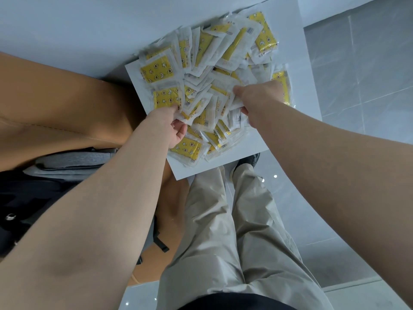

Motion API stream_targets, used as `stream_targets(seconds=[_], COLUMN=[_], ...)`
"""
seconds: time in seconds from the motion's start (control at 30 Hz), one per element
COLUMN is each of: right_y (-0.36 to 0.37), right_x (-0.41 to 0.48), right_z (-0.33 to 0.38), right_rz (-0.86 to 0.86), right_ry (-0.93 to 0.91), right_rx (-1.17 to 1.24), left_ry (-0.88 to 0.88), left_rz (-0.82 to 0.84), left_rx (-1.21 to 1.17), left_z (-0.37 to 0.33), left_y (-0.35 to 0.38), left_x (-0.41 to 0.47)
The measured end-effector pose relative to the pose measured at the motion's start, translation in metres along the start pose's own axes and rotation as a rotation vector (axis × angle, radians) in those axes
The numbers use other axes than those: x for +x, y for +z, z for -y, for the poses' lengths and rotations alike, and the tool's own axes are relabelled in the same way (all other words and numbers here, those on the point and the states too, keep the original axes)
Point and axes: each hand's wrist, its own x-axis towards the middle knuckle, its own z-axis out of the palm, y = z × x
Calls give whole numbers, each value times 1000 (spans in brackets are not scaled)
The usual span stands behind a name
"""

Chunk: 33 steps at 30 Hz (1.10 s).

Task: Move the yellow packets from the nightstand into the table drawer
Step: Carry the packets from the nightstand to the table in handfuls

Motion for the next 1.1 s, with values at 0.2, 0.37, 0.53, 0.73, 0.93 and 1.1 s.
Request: stream_targets(seconds=[0.2,0.37,0.53,0.73,0.93,1.1], right_y=[-5,-4,-2,-4,-6,-7], right_x=[1,-1,-3,-4,-5,-6], right_z=[0,0,2,3,4,3], right_rz=[12,16,8,13,50,93], right_ry=[-8,-6,6,8,29,33], right_rx=[-12,-6,-4,37,101,166], left_ry=[-22,-91,-179,-228,-223,-219], left_rz=[45,48,92,122,159,130], left_rx=[-11,-66,-26,40,145,-197], left_z=[5,4,4,3,10,9], left_y=[8,3,2,11,4,17], left_x=[-9,-9,-6,-1,6,0])
